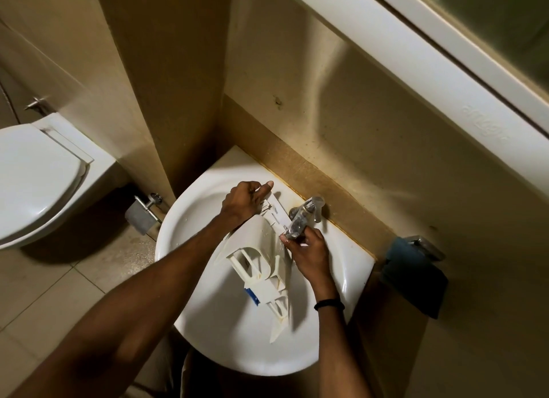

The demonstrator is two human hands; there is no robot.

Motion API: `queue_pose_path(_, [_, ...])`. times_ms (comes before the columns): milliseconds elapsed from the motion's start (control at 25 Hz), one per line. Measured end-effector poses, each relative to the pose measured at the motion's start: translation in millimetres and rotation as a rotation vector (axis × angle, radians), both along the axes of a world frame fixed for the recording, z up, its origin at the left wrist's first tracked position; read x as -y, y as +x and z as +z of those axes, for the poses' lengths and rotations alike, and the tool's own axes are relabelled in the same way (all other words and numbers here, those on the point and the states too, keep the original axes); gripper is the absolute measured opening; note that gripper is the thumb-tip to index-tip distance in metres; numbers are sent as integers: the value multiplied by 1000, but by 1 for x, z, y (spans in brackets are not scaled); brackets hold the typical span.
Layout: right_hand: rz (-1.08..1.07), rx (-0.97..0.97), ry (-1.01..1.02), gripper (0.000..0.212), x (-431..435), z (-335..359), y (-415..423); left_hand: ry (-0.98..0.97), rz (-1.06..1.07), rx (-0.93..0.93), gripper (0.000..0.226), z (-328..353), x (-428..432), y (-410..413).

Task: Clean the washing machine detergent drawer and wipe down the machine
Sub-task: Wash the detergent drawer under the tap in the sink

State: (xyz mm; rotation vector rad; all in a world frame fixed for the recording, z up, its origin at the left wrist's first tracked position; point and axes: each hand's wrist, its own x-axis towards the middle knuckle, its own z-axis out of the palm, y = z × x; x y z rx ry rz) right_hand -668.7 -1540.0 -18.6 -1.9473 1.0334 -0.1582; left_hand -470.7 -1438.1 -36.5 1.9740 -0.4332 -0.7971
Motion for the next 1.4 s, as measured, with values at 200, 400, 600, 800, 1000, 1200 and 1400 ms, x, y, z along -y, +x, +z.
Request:
queue_pose_path(200, [54, -28, -179, 35, 4, -3, 2, 14, 61, -70, 56, -15, 4, 9])
queue_pose_path(400, [91, -14, -201, 28, -5, -4, -4, 32, 78, -95, 62, -21, 5, 11])
queue_pose_path(600, [202, -38, -200, 28, 0, -4, -16, 24, 66, -65, 69, -28, 4, 12])
queue_pose_path(800, [172, -22, -174, 30, 1, -1, -17, 11, 45, -51, 62, -27, 4, 14])
queue_pose_path(1000, [14, -65, -97, 23, -3, -7, -4, -26, 35, -45, 60, -26, -1, 9])
queue_pose_path(1200, [-67, -93, -92, 20, -1, 1, 10, -68, -40, -86, 58, -16, -10, -16])
queue_pose_path(1400, [-6, -199, -108, 27, 0, 4, 20, -50, -144, -31, 56, -12, -6, -38])
